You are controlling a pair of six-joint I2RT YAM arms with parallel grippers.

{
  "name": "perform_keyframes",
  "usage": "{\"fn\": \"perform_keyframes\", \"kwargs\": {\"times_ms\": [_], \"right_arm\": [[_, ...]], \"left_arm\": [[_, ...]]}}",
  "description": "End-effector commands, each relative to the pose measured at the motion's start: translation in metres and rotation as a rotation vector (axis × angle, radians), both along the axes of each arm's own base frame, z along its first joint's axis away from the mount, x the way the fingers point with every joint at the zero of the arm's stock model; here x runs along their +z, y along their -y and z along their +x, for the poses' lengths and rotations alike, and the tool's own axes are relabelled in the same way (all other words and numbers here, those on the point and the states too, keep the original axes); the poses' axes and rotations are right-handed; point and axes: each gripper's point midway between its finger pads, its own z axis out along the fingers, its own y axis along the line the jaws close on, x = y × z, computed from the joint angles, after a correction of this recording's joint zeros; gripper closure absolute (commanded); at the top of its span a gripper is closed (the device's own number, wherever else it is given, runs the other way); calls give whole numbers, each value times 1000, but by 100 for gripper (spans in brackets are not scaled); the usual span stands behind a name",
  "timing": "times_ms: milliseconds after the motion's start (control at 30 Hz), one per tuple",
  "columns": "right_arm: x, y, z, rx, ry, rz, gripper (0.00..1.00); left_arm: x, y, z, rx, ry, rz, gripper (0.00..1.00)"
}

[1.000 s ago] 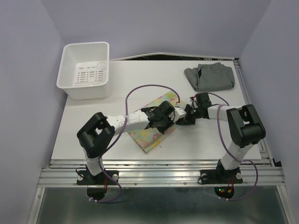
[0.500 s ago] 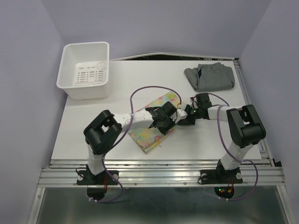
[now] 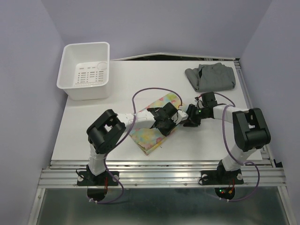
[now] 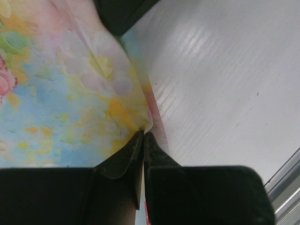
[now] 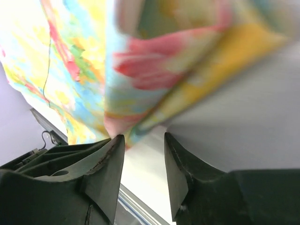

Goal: Fold and stack the skirts
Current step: Fold the skirt

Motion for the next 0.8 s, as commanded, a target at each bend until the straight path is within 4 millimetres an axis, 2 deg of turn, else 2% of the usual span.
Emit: {"fn": "perform_keyframes", "kwargs": {"times_ms": [0,67,200,333,367,500,600,633,700,733,767], "right_arm": [[11,30,4,-29,0,-58,54],[15,32,6,-40,6,-44,52],[24,27,24,-46,29,-14,46],[33,24,55,-69,85,-7,26],[35,24,57,-72,90,-5,23],[15,27,67,-82,62,-38,22],[2,31,67,-69,55,-70,34],[-4,33,66,-55,53,-85,45],[-11,36,64,-41,53,-105,62],[-13,39,64,-37,61,-125,80],[-14,40,63,-35,61,-131,86]], "left_arm": [[5,3,-10,-43,-27,-39,84],[6,5,-11,-53,-31,-52,82],[4,5,-12,-64,-33,-50,79],[2,3,-13,-71,-32,-44,77],[1,2,-14,-70,-35,-42,76],[1,1,-14,-71,-30,-41,76],[3,1,-12,-73,-22,-38,76],[4,1,-11,-74,-16,-38,76],[6,0,-12,-80,-13,-38,76],[11,-1,-12,-84,-4,-45,76],[14,-3,-12,-86,3,-51,76]]}}
